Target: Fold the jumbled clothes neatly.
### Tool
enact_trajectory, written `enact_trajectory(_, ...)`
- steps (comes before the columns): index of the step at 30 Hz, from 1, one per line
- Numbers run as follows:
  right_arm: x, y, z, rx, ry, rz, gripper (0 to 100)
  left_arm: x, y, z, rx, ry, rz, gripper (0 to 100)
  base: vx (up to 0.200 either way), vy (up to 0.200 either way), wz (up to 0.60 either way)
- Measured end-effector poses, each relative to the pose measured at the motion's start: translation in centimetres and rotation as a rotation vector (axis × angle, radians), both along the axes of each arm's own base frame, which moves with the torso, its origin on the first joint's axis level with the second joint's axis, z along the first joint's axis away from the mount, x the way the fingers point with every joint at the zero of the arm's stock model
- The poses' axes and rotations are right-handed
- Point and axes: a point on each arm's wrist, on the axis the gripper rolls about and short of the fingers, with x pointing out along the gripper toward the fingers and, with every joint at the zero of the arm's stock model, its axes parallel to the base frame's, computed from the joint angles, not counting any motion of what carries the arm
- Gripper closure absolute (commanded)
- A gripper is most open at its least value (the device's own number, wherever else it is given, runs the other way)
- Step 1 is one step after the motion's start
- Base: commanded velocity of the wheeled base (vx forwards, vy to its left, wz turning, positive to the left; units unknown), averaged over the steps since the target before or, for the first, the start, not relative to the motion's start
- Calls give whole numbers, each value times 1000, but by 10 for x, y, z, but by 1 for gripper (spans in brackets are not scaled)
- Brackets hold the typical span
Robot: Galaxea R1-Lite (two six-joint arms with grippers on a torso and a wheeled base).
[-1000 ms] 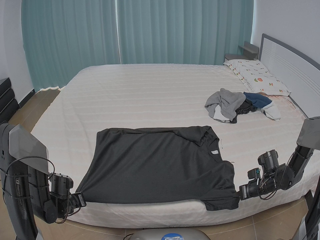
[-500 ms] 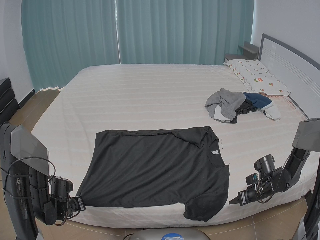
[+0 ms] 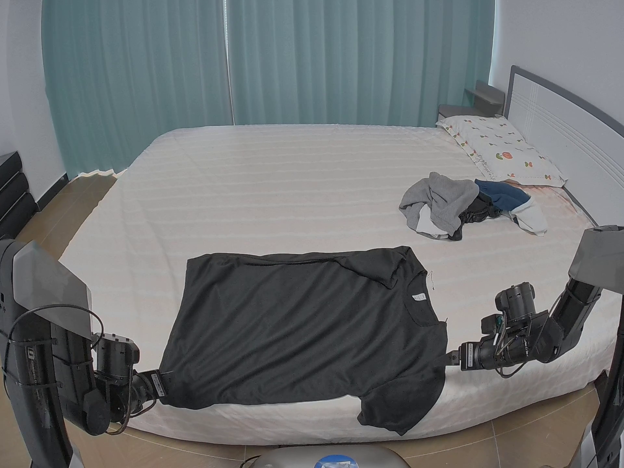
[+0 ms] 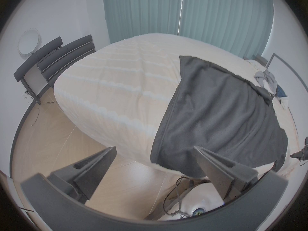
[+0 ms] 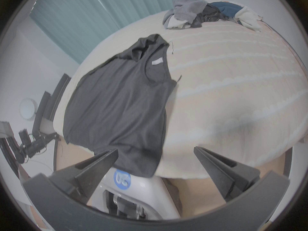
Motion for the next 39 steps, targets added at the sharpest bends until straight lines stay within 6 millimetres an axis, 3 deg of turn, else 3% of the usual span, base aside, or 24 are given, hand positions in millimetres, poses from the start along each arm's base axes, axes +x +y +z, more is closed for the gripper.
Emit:
enact_trajectory(11, 15, 3, -14, 57, -41, -54, 0, 18, 5, 22, -212, -154, 14, 0, 0, 0, 0)
enact_trajectory(12, 16, 4, -15, 58, -41, -53, 100, 19, 6, 23, -221, -162, 15, 0, 0, 0, 0)
enact_trajectory(28, 21, 15, -34, 54, -104, -25, 100, 26, 13, 27, -253, -198, 31, 0, 0, 0, 0)
enact_trajectory(39, 8, -6, -28, -57, -81, -40, 100, 27, 14, 24, -251, -190, 40, 0, 0, 0, 0)
